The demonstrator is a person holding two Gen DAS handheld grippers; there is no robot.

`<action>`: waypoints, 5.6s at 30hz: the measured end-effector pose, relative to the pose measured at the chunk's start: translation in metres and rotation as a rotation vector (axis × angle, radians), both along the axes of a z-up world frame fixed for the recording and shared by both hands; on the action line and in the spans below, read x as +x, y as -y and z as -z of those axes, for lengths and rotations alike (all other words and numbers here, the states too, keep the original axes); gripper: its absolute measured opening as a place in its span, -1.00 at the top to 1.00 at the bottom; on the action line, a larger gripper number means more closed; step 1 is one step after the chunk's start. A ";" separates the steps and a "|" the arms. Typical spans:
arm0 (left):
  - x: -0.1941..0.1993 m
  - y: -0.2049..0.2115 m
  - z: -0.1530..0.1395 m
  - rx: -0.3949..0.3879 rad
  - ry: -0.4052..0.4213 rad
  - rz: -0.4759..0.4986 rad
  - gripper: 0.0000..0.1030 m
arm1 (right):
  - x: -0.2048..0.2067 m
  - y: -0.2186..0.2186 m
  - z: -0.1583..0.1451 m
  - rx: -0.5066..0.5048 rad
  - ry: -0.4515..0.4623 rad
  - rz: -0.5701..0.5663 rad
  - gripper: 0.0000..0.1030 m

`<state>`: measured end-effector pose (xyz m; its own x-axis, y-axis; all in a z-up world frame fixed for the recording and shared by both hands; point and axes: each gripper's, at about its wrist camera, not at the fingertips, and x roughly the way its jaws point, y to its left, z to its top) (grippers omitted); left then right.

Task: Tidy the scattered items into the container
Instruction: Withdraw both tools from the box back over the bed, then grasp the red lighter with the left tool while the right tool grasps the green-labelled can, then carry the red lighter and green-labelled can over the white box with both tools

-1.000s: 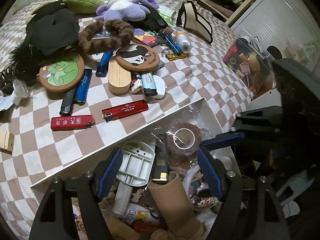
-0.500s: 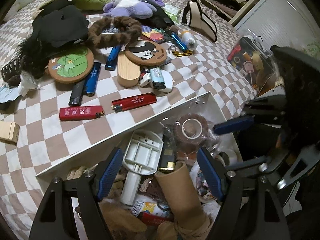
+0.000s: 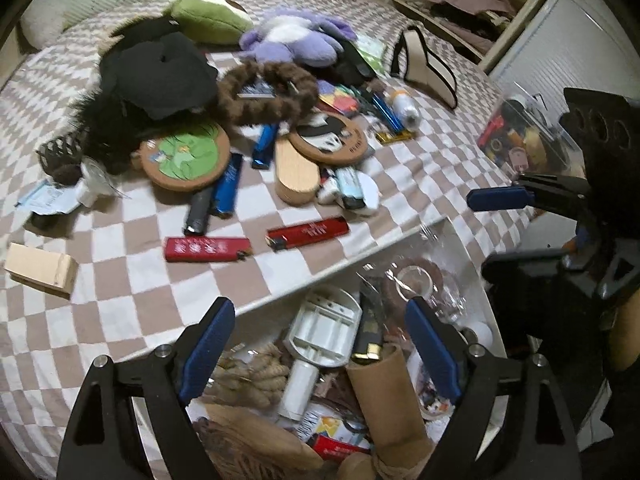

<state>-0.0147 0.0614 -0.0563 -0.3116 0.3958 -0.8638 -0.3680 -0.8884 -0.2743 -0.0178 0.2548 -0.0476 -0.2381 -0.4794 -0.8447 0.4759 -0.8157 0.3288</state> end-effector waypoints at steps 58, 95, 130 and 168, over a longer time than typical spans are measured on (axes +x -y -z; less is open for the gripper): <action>-0.097 0.039 0.083 -0.197 0.240 -0.205 -0.99 | -0.109 -0.007 0.106 0.115 0.190 0.318 -0.19; -0.086 0.017 0.072 -0.364 0.110 -0.004 -0.81 | -0.096 -0.090 0.092 0.121 0.271 0.402 -0.04; -0.086 0.046 0.044 -0.336 0.155 -0.075 0.44 | -0.099 -0.029 0.096 0.328 0.087 0.265 0.25; -0.064 0.031 -0.001 -0.132 -0.069 -0.050 0.80 | -0.085 -0.041 0.027 -0.015 0.043 0.338 0.51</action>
<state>-0.0789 0.0299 -0.0549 -0.3887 0.2628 -0.8831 -0.3368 -0.9326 -0.1293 -0.1026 0.2959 -0.0747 -0.3503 -0.3918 -0.8508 0.1646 -0.9199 0.3558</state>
